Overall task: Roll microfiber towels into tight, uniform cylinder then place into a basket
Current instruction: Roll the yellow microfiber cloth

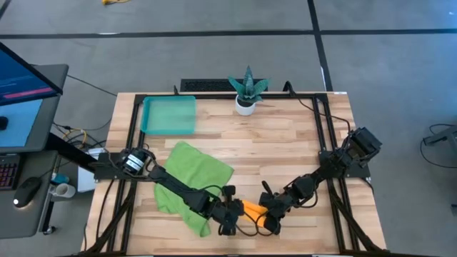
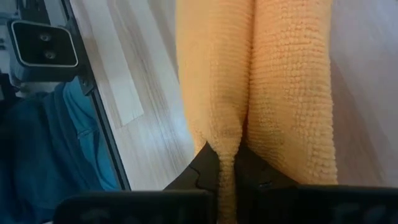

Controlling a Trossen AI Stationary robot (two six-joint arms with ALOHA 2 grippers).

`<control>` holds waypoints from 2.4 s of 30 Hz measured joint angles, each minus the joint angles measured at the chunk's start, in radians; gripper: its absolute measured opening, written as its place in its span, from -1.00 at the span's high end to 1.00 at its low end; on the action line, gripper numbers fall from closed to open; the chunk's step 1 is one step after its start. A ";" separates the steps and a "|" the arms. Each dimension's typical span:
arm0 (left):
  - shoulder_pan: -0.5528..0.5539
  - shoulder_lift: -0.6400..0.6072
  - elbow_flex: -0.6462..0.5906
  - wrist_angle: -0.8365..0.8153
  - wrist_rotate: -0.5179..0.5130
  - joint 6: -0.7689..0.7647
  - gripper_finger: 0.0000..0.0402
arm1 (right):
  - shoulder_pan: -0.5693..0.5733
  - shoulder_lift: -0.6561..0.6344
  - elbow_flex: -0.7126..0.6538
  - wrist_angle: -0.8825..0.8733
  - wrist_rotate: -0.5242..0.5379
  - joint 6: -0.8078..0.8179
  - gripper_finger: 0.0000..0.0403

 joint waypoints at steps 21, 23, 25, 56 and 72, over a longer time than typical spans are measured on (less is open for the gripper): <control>0.009 0.021 0.001 -0.019 0.103 -0.115 1.00 | -0.008 0.001 0.001 0.024 -0.038 0.023 0.22; 0.009 0.021 0.000 -0.018 0.103 -0.120 1.00 | -0.013 -0.005 0.001 0.024 -0.068 0.020 0.15; 0.009 0.021 -0.002 -0.009 0.101 -0.120 1.00 | -0.010 -0.018 0.000 0.016 -0.067 -0.008 0.11; 0.009 0.021 -0.003 0.009 0.104 -0.122 1.00 | 0.232 -0.046 0.008 0.044 0.646 -0.127 0.40; 0.009 0.021 -0.002 0.007 0.102 -0.107 1.00 | 0.230 0.029 0.054 -0.050 0.538 -0.022 0.92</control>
